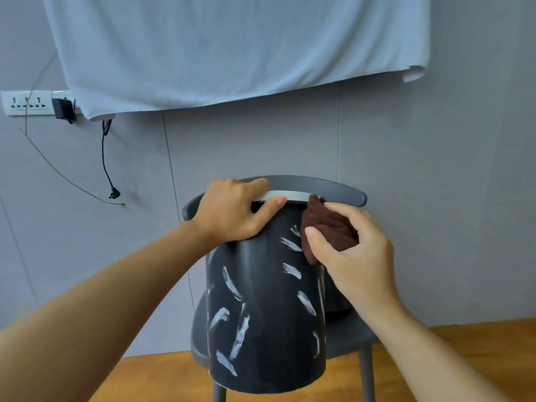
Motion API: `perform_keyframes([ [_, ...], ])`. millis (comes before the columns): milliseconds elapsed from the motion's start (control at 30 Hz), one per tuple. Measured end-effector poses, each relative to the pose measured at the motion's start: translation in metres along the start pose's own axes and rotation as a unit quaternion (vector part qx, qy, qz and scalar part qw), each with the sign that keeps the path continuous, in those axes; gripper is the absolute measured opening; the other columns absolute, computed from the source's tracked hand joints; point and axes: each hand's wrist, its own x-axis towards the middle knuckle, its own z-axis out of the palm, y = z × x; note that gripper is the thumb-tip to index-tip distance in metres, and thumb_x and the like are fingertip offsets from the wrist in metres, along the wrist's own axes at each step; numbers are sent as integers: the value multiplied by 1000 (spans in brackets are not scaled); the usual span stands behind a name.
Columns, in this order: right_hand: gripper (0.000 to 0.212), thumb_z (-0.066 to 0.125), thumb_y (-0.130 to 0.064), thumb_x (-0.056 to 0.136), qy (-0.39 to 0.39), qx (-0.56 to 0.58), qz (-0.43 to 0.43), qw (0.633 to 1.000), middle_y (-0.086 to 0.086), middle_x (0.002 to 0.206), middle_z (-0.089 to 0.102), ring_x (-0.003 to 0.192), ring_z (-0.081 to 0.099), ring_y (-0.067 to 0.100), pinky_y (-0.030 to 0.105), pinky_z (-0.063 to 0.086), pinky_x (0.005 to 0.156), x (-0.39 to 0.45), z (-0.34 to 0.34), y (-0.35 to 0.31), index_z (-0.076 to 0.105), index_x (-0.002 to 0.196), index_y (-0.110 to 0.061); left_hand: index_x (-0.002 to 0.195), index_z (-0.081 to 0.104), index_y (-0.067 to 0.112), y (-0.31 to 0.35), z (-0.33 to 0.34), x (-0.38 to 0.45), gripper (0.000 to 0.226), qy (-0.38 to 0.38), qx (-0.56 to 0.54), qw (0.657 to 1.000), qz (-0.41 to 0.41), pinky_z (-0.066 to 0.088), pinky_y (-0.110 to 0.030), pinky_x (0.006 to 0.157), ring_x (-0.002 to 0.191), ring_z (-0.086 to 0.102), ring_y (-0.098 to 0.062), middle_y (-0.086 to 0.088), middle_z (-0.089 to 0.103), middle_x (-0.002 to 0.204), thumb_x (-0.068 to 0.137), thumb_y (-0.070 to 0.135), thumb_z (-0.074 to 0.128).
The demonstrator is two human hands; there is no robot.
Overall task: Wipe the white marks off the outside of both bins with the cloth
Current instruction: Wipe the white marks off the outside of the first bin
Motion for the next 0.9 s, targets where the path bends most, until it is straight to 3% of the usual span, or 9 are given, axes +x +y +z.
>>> perform_keyframes([
  [133,54,87,-38,80,-22,-92,-58,994,-1,117,61,111,63,20,9,44,94,0,12,7,73,128,-17,67,44,18,-1,4,7,51,-13,-9,1000,-16,35,-32,46,47,41,-22,4,38,49,96,60,40],
  [233,61,64,-58,87,-68,-126,-72,987,-6,126,55,120,51,16,11,39,95,-6,15,12,67,138,-23,66,41,18,-7,6,10,50,-33,-18,998,-43,36,-33,50,50,43,-23,3,40,50,95,58,42],
  [300,59,50,-60,92,-78,-154,-72,982,-7,131,50,120,48,17,11,37,89,-8,16,14,61,143,-31,66,42,17,-9,7,10,51,-36,-20,998,-50,36,-33,51,51,44,-23,2,42,50,94,58,42],
  [367,58,47,-60,93,-87,-157,-65,982,-9,130,45,115,52,14,12,45,85,-8,17,14,57,144,-35,66,42,17,-8,8,10,51,-37,-18,998,-47,36,-33,51,51,44,-22,1,43,51,95,59,41],
  [500,45,64,-45,92,-86,-135,-52,986,-9,119,48,106,58,14,15,51,84,5,21,10,63,135,-33,67,43,16,-9,10,11,51,-31,-9,999,-37,34,-32,50,50,43,-21,1,42,50,95,59,41],
  [600,39,74,-26,91,-99,-149,-58,982,-7,114,51,103,59,18,29,58,84,14,20,4,68,129,-29,67,41,16,-10,10,11,51,-34,-12,998,-45,36,-33,51,51,44,-22,1,41,50,95,59,40],
  [767,32,69,-33,84,-199,-189,-149,950,-12,107,53,94,57,11,28,59,74,6,11,-2,72,116,-32,63,32,20,-16,7,7,51,-35,-19,996,-74,28,-32,51,49,40,-20,1,38,49,93,60,39],
  [900,31,77,-19,87,-94,-177,-114,973,-3,106,56,95,61,22,38,59,77,18,19,0,76,117,-27,64,38,16,-15,7,5,53,-31,-17,997,-63,29,-31,50,48,39,-19,1,37,48,93,61,38],
])
